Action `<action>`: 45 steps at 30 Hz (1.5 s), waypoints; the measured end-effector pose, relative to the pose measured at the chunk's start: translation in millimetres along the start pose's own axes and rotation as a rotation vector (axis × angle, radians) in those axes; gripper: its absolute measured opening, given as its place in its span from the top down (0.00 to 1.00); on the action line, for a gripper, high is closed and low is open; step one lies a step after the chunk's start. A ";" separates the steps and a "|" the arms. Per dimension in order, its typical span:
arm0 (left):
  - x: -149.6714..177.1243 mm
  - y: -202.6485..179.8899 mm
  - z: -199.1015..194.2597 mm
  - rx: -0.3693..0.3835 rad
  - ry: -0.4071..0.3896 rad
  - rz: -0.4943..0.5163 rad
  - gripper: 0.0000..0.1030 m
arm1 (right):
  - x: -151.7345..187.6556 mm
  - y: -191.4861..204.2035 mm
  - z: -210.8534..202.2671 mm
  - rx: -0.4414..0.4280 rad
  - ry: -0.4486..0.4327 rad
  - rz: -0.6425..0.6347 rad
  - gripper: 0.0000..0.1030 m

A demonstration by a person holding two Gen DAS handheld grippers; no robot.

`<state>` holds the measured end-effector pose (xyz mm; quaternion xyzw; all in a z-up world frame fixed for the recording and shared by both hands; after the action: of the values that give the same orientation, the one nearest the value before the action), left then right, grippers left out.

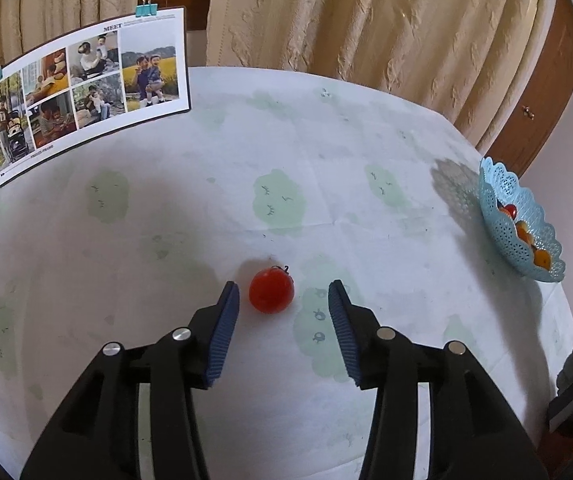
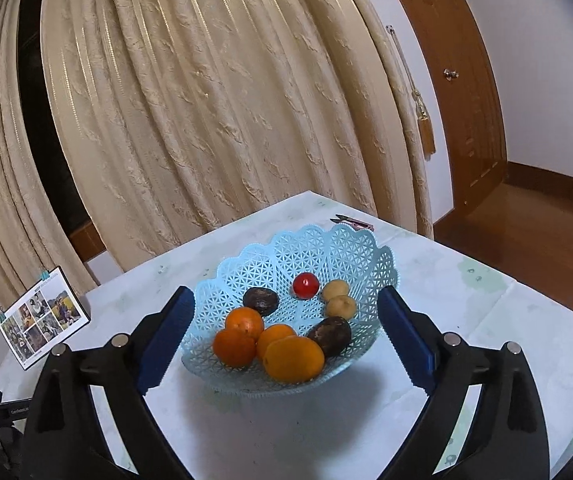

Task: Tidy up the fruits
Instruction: 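Grasp the other red tomato with the left gripper and drop it into the basket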

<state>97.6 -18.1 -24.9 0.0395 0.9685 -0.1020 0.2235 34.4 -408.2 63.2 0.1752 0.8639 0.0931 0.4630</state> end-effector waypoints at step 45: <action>-69.0 -299.2 11.2 0.187 -0.121 0.429 0.54 | 12.0 -56.6 -20.4 0.062 -0.028 0.071 0.04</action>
<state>127.7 -314.7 49.5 0.2586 0.9092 -0.1436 0.2932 -1.0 -455.7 47.1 0.2213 0.8530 0.0801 0.4658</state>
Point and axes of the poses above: each gripper's, at about its wrist camera, not at the fingertips, and z roughly the way its jaws point, y to its left, x to its underside, the point moved 8 cm from there along z, roughly the way its jaws point, and after that the axes turned 11 degrees about y, right-handed, at the moved point
